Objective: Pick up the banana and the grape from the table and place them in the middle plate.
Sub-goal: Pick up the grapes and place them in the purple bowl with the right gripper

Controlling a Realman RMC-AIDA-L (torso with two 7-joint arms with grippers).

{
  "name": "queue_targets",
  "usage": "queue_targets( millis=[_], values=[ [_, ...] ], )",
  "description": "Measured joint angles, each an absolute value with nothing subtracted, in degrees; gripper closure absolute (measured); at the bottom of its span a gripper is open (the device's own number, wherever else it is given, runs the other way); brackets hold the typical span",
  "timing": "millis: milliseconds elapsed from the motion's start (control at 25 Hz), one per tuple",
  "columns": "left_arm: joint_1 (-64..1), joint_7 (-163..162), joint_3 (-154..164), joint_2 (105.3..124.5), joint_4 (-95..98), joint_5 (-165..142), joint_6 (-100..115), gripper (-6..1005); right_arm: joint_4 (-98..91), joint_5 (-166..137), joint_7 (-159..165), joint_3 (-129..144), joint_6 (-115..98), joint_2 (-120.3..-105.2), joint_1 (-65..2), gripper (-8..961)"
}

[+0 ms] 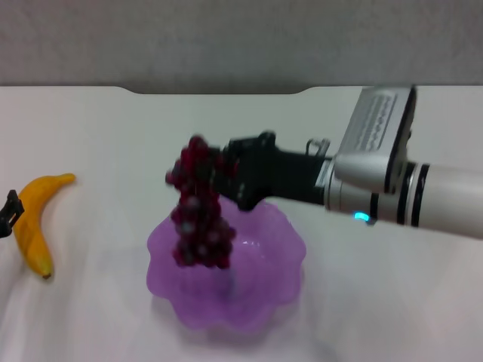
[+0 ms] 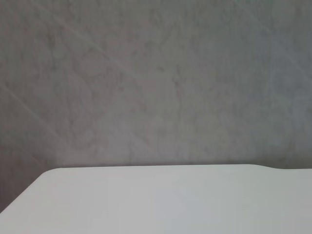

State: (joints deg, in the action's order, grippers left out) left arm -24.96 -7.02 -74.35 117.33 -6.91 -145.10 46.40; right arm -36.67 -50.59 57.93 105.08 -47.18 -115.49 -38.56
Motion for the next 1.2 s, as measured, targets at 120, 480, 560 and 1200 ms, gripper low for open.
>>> queue_targets(
  millis=[120, 480, 560, 1200],
  values=[
    [-24.95, -7.01, -74.36, 117.33, -7.28, -145.1, 46.4, 116, -35.92, -50.54, 58.22, 106.75, -46.66, -115.63, -38.29, 672],
    [-24.97, -6.9, -74.35, 117.33, -7.39, -145.1, 46.4, 116, -34.03, -50.36, 60.47, 111.53, -46.14, -115.68, -37.42, 633],
    [-24.95, -6.91, -74.35, 117.33, -7.39, -145.1, 46.4, 116, -33.75, -50.33, 60.78, 111.76, -46.02, -115.7, -37.32, 624],
    [-24.69, -7.01, -74.35, 117.33, -7.38, -145.1, 46.5, 117, -33.06, -47.53, 61.83, 112.57, -41.93, -115.78, -33.17, 492]
  ],
)
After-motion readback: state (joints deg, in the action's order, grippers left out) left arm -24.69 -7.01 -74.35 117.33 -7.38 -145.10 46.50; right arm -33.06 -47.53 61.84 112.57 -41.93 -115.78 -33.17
